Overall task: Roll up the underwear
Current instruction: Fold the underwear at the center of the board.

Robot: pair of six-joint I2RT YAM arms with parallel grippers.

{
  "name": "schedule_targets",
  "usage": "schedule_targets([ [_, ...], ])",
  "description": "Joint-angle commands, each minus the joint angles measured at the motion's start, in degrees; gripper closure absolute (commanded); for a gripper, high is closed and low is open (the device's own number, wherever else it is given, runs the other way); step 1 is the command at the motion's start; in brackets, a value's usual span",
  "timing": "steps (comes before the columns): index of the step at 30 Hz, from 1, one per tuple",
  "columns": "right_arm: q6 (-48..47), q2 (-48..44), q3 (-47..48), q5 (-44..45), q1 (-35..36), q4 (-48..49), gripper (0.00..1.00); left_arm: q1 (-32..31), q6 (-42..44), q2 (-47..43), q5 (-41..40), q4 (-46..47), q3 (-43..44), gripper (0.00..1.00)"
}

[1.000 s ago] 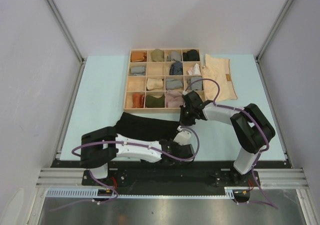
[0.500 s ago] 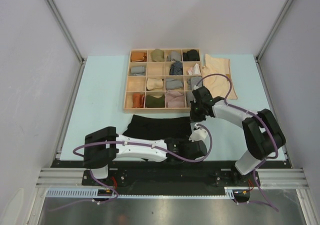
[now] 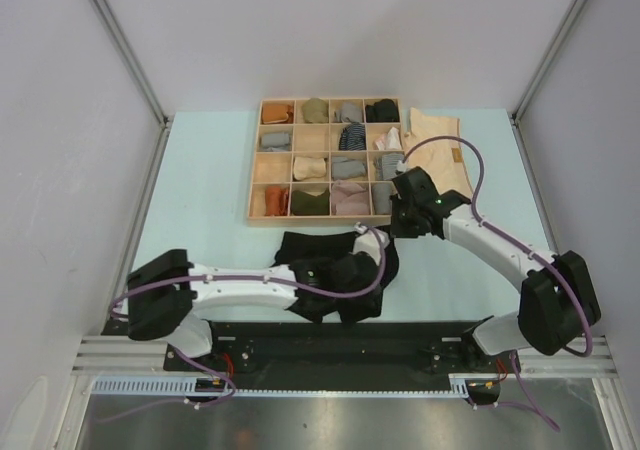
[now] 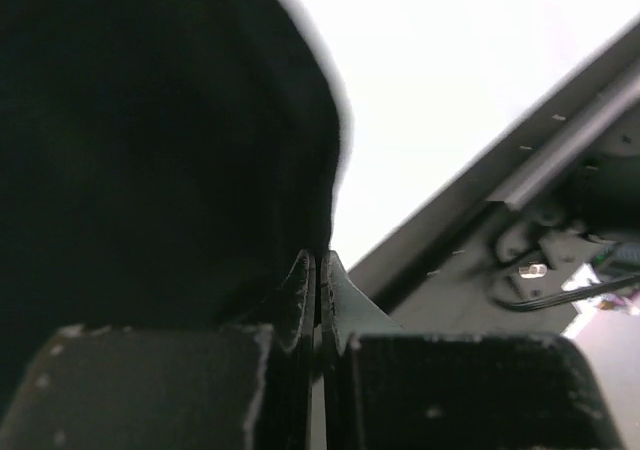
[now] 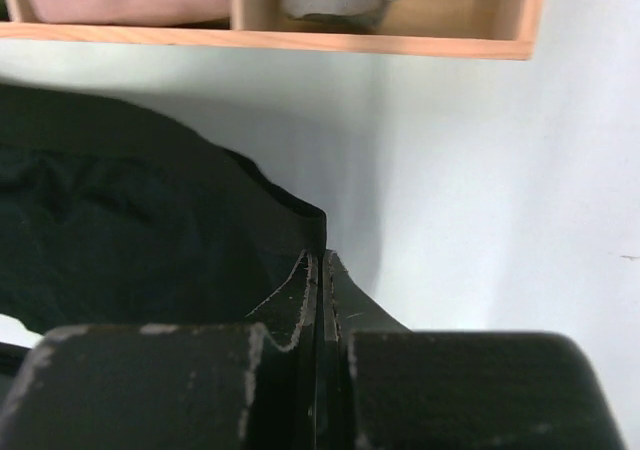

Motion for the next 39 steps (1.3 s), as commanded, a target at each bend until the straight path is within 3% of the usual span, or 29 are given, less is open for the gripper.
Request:
schedule_targets([
  [1, 2.8, 2.6, 5.7, 4.3, 4.1, -0.6, 1.00, 3.1, -4.6, -10.5, 1.2, 4.3, -9.9, 1.00],
  [9, 7.2, 11.9, 15.0, 7.0, 12.3, 1.3, 1.00, 9.3, -7.4, -29.1, 1.8, 1.1, -24.9, 1.00],
  [19, 11.0, 24.4, 29.9, 12.9, 21.5, -0.5, 1.00, 12.5, -14.7, -51.7, -3.7, -14.3, -36.2, 1.00],
  [27, 11.0, 36.0, 47.0, 16.5, 25.8, -6.2, 1.00, 14.1, -20.8, -61.9, -11.1, -25.1, -38.5, 1.00],
  [39, 11.7, 38.9, 48.7, 16.7, 26.5, -6.9, 1.00, 14.1, -29.2, -74.4, -20.1, -37.4, -40.7, 1.00],
])
